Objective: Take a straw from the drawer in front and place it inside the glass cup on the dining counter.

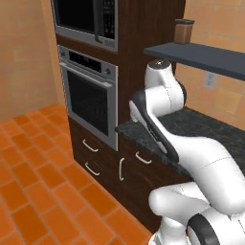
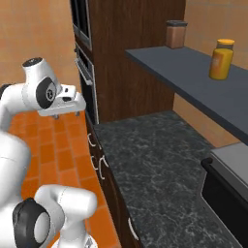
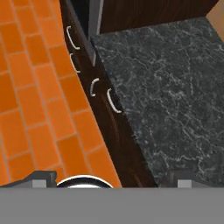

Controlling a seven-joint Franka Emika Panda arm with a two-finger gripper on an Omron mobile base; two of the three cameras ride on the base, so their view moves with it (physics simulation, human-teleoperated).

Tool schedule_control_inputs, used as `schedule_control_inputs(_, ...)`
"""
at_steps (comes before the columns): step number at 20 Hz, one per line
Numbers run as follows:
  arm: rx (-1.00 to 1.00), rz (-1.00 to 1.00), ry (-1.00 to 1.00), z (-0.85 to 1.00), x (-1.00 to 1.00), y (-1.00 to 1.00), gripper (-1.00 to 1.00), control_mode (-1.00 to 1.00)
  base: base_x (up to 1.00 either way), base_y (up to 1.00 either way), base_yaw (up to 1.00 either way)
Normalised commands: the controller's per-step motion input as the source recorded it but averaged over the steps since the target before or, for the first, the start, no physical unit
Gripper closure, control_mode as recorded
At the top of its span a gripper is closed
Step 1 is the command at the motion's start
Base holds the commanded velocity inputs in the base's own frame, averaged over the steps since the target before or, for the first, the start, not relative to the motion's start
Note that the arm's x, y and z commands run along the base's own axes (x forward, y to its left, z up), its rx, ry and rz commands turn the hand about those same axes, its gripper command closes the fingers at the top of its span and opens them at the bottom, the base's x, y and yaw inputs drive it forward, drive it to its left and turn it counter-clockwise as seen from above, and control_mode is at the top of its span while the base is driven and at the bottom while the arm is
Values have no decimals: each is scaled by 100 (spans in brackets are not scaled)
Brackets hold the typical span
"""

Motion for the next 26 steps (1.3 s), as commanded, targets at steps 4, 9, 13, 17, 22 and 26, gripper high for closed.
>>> schedule_control_inputs(4, -40, 0, -7, -83, 10, 82, -100, -100, 0, 0, 0)
schedule_control_inputs(9, -37, 0, -2, -93, 25, 39, -100, -100, 0, 0, 0)
schedule_control_inputs(13, -36, -4, 0, -89, 40, 11, -100, -100, 0, 0, 0)
schedule_control_inputs(17, -35, -8, 0, -85, 47, 0, -100, -100, 0, 0, 0)
schedule_control_inputs(22, -32, -6, 0, -77, 55, 0, -100, -100, 0, 0, 0)
schedule_control_inputs(26, -25, -9, -1, -63, 55, -1, -100, -100, 0, 0, 0)
